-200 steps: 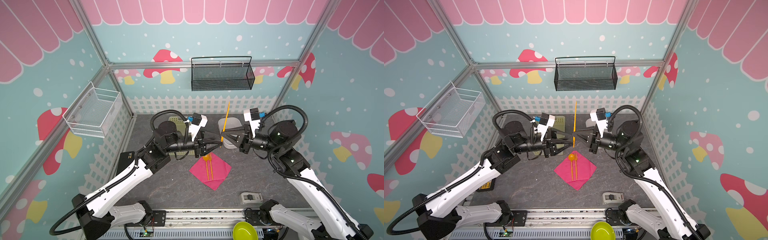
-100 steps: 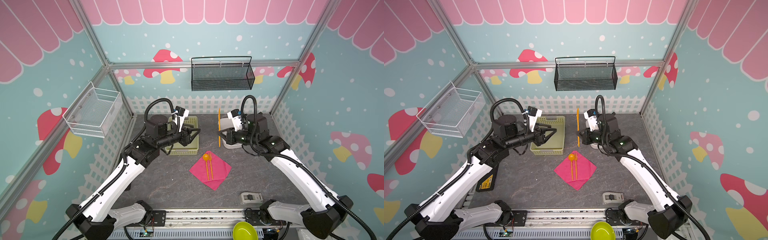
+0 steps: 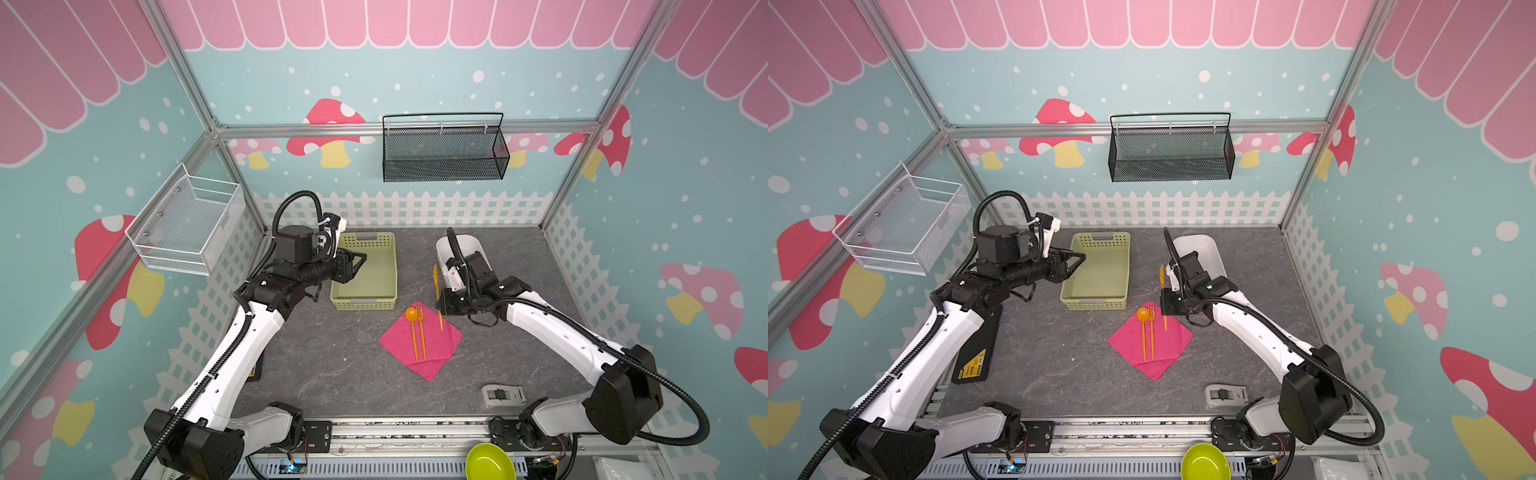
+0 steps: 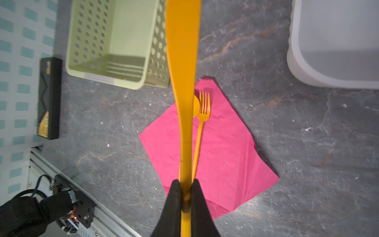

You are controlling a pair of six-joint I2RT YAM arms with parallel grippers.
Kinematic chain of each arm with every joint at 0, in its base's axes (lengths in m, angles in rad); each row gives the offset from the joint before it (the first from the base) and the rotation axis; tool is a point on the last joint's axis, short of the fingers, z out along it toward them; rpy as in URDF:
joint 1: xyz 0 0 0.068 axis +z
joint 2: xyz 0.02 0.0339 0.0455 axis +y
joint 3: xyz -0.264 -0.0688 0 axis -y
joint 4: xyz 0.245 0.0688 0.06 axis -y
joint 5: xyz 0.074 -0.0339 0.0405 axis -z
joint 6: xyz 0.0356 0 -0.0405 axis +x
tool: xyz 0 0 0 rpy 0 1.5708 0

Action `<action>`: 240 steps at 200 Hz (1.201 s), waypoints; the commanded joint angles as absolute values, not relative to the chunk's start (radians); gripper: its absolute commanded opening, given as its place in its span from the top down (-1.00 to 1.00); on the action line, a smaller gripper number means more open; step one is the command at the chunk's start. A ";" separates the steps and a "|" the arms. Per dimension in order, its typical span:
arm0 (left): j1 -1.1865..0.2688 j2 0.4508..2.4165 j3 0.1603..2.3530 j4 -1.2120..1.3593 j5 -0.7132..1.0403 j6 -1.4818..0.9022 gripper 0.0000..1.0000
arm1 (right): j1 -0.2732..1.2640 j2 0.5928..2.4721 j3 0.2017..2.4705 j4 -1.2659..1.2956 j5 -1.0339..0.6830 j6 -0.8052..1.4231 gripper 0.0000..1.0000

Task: Place the utensils on the paper napkin and roll it up
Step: 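Open the left gripper and draw it back while the right gripper keeps the knife, then lower the orange knife onto the napkin beside the fork with the right gripper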

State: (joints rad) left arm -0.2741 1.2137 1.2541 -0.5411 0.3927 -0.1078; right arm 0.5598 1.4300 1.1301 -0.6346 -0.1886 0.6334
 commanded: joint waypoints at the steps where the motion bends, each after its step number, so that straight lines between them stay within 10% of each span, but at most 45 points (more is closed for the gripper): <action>1: -0.265 1.224 1.208 -0.535 0.402 -0.070 0.06 | 0.580 1.476 1.108 -0.684 -0.153 0.671 1.00; 240: -0.187 1.186 1.071 -0.442 0.465 -0.209 0.05 | 0.673 1.831 1.198 -0.744 -0.068 0.866 1.00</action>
State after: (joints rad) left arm -0.1963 1.2064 1.0801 -0.4522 0.4477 -0.2058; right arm 0.6666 1.8034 1.1748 -0.7143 -0.0929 0.8375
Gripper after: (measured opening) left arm 0.474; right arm 0.101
